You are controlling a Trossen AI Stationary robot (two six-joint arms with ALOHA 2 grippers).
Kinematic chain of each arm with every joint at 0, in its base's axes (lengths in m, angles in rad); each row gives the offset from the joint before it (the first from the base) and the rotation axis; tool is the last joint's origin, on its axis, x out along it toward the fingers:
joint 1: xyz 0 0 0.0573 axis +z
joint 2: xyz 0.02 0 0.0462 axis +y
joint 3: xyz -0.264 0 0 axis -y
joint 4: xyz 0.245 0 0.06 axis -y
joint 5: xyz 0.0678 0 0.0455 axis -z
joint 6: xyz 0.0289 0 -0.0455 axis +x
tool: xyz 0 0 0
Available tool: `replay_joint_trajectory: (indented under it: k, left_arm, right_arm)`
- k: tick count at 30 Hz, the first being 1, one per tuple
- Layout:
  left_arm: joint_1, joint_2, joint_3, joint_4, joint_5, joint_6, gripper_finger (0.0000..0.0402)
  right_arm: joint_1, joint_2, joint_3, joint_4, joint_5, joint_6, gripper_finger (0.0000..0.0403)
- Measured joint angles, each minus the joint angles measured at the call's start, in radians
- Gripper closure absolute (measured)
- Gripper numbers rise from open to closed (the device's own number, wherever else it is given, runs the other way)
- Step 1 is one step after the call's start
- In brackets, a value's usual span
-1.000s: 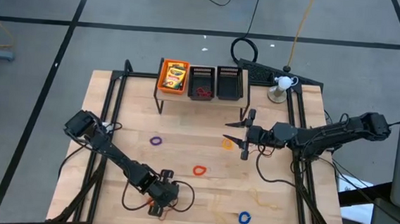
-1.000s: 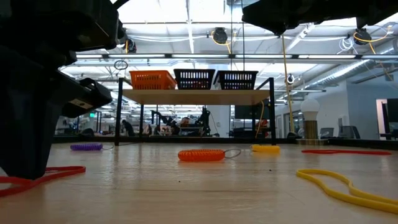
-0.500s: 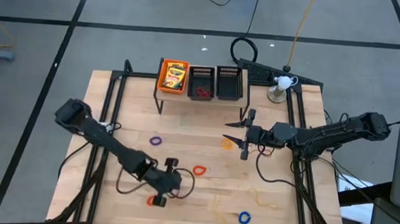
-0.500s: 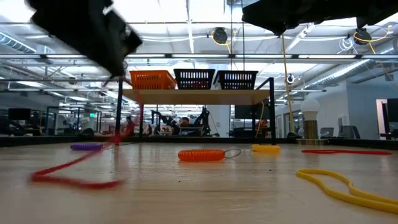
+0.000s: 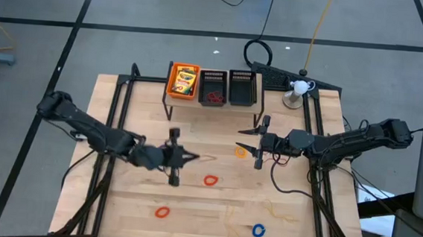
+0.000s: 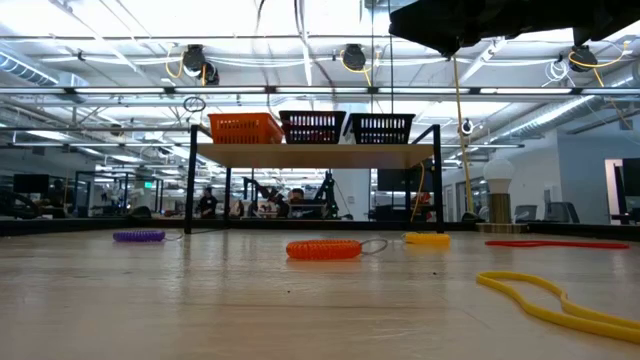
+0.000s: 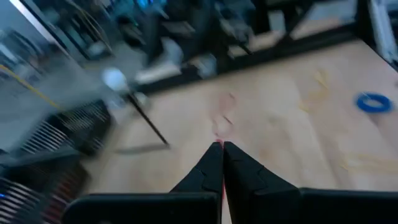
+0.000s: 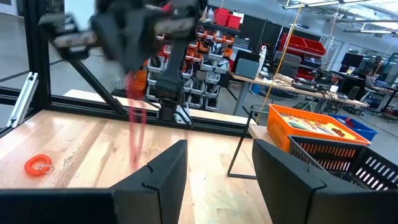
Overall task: Pick & Place Office Desk Supplies
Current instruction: Put the red rubber band into the left black basket on the shelf
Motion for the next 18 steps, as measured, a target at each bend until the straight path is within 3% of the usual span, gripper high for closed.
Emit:
replay_joint_trajectory:
  k: [12,18]
  left_arm:
    - [0.260,-0.081,0.002,0.230,0.001,0.289,0.0401]
    - [0.397,-0.082,0.002,0.276,0.096,0.318,0.0401]
  right_arm:
    - [0.000,0.000,0.000,0.008,0.000,0.005,0.0232]
    - [0.000,0.000,0.000,0.008,0.000,0.001,0.0232]
